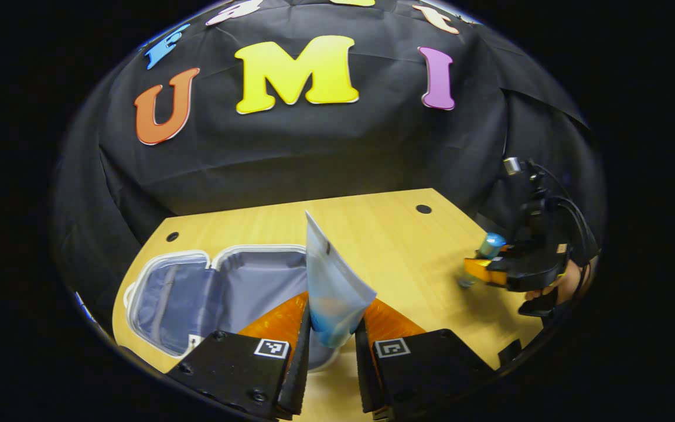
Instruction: First open the suitcase, pack the skin care products into it, and then close the suitcase.
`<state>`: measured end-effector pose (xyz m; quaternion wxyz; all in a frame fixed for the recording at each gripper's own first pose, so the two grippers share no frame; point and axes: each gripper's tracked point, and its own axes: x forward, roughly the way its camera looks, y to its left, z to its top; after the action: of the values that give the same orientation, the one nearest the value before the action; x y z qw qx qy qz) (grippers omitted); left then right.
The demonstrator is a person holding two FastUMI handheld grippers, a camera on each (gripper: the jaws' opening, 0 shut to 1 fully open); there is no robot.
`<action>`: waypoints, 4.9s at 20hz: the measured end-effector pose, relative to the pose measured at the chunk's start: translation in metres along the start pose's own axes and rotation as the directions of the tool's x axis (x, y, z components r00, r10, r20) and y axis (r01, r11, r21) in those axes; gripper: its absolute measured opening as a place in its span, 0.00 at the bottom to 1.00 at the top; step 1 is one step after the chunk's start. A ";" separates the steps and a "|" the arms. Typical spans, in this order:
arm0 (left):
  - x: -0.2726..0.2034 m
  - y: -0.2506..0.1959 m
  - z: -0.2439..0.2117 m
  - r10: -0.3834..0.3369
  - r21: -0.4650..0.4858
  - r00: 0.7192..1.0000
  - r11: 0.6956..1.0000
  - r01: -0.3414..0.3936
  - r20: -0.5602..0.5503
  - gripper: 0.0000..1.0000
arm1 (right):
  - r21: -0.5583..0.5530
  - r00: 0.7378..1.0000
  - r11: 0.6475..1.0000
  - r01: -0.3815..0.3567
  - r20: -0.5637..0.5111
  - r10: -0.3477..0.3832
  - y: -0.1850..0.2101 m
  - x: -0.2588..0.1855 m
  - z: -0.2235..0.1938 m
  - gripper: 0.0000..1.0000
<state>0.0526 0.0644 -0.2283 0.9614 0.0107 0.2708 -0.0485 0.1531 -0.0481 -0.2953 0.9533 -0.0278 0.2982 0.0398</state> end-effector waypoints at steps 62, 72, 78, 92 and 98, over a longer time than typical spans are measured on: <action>-0.147 0.225 0.137 0.308 -0.146 0.841 0.951 -0.271 0.444 0.95 | 0.084 0.892 0.981 -0.173 -0.409 0.192 0.376 0.009 -0.010 0.35; -0.129 0.249 0.112 0.305 -0.235 0.879 0.944 -0.230 0.366 0.95 | 0.104 0.842 0.994 -0.026 -0.533 0.078 0.376 0.049 -0.025 0.36; -0.136 0.272 0.082 0.361 -0.300 0.880 0.915 -0.271 0.307 0.95 | 0.094 0.827 0.995 -0.030 -0.557 0.077 0.378 0.048 -0.033 0.36; -0.122 0.385 -0.023 0.408 -0.493 0.903 0.818 -0.296 0.134 0.96 | -0.010 0.963 0.971 -0.239 -0.127 0.236 0.360 -0.078 0.102 0.80; -0.056 0.417 -0.102 0.246 -0.658 0.969 0.732 -0.177 0.013 0.99 | -0.065 0.956 0.968 -0.243 0.154 0.251 0.320 -0.164 0.160 0.80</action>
<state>-0.0062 0.4894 -0.2884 0.9160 -0.2962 0.2196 0.1581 0.0798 0.2727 -0.0800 0.9610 -0.0088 0.2201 0.1675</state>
